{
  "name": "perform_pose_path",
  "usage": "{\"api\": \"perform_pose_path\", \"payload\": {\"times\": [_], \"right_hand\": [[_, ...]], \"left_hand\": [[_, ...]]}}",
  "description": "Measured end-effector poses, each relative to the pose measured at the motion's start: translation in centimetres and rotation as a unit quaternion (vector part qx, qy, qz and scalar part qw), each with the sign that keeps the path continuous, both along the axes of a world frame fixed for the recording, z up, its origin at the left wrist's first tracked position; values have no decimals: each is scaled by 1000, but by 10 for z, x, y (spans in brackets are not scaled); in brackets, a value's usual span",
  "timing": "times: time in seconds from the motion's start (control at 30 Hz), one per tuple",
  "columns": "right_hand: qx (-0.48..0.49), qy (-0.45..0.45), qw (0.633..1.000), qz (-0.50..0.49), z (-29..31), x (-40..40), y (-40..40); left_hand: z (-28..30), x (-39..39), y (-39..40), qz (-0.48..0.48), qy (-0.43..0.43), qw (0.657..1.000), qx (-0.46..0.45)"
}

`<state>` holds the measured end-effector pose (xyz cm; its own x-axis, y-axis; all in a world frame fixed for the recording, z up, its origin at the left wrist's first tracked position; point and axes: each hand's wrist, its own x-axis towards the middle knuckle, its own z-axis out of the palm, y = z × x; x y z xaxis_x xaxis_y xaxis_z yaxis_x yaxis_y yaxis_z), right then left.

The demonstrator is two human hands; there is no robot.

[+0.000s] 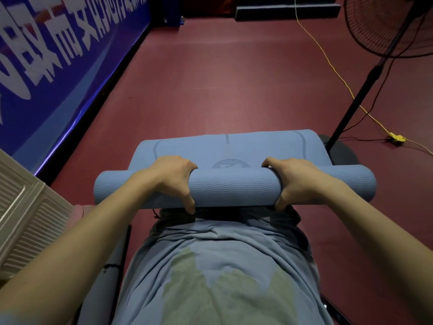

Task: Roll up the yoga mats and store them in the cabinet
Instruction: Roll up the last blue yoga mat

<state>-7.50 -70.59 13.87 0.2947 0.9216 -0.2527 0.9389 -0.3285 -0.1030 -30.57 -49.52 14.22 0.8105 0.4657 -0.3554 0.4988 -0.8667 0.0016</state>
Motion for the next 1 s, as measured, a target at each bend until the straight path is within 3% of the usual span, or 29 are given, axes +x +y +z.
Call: {"api": "perform_pose_path", "payload": {"times": [0.17,0.37,0.57,0.77,1.0], "right_hand": [[-23,10,1000,6,4,-11,-16],[-86,67,993,34,-2,-15,-42],[-25,74,996,41,-9,-16,-42],[76,210,975,-1,-9,-4,-43],[70,217,974,8,-13,17,-30]], "left_hand": [[4,-13,-18,-3,6,1000,-5],[5,-29,-43,0,48,995,-86],[-7,-36,-42,9,6,994,-112],[-8,-27,-20,-38,-44,980,-189],[-16,-31,0,-58,-166,964,-199]]}}
